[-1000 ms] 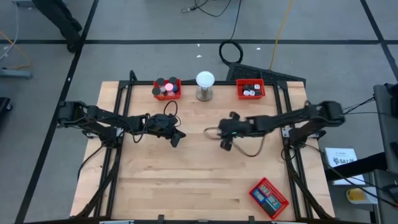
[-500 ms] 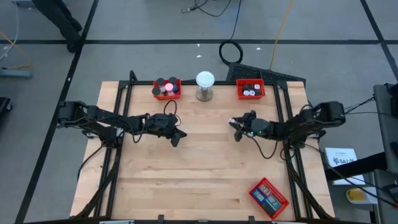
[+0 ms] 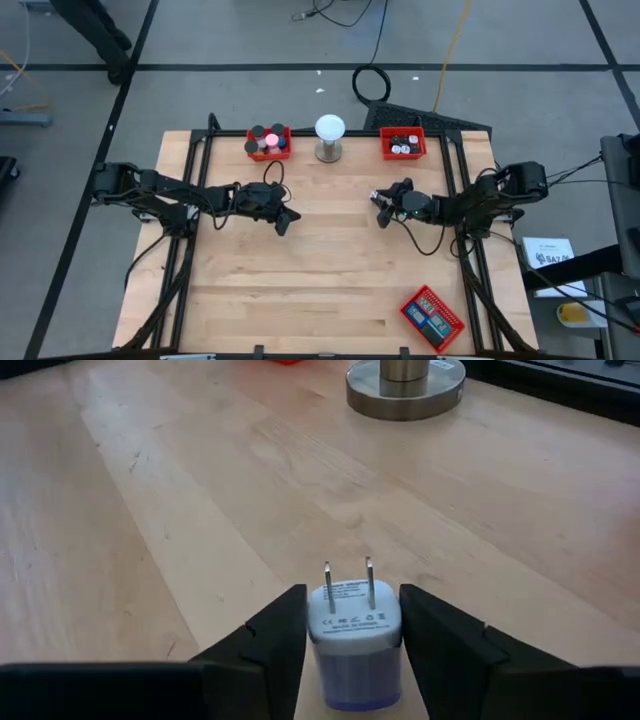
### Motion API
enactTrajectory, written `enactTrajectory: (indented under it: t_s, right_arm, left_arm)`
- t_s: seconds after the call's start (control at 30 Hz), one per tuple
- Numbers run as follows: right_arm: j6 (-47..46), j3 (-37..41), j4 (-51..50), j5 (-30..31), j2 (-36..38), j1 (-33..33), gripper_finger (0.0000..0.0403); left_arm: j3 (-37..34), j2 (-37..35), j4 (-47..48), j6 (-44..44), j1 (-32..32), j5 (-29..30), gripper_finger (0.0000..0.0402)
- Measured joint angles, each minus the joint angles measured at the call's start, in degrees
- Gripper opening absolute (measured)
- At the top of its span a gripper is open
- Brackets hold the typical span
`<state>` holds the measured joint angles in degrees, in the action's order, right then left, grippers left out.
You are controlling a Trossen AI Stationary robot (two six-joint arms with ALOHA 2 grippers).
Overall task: Pick & Place Office items
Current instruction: Put the blue charger adapter into the top right red bin
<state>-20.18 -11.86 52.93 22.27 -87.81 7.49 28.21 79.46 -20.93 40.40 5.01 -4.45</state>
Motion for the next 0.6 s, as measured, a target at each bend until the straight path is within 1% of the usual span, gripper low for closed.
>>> enactTrajectory:
  t_s: [0.07, 0.23, 0.33, 0.43, 0.5, 0.6]
  right_arm:
    - [-0.41, 0.01, -0.76, -0.56, 0.34, -0.18, 0.0160]
    - [-4.30, 0.03, -2.33, -4.99, 1.66, -0.23, 0.0206]
    - [-8.08, -1.49, -8.22, -6.11, 4.33, -0.20, 0.0235]
    - [-9.64, -5.73, -19.63, -6.13, 8.60, -0.20, 0.0257]
    - [-9.78, -9.85, -31.43, -6.80, 11.53, -0.10, 0.0266]
    - [-10.86, -17.89, -49.80, -10.26, 13.63, 0.71, 0.0274]
  left_arm:
    - [0.00, 0.00, 0.00, -0.04, -0.01, -0.02, 0.0026]
    - [0.00, 0.00, 0.03, -1.07, -0.01, -0.04, 0.0026]
    - [0.00, 0.00, 0.02, -1.44, -0.01, -0.04, 0.0026]
    - [0.00, 0.00, -0.16, -1.59, 0.00, -0.06, 0.0026]
    - [0.00, 0.00, -0.26, -2.10, -0.01, -0.05, 0.0026]
    - [0.00, 0.02, -0.39, -4.00, -0.01, -0.04, 0.0026]
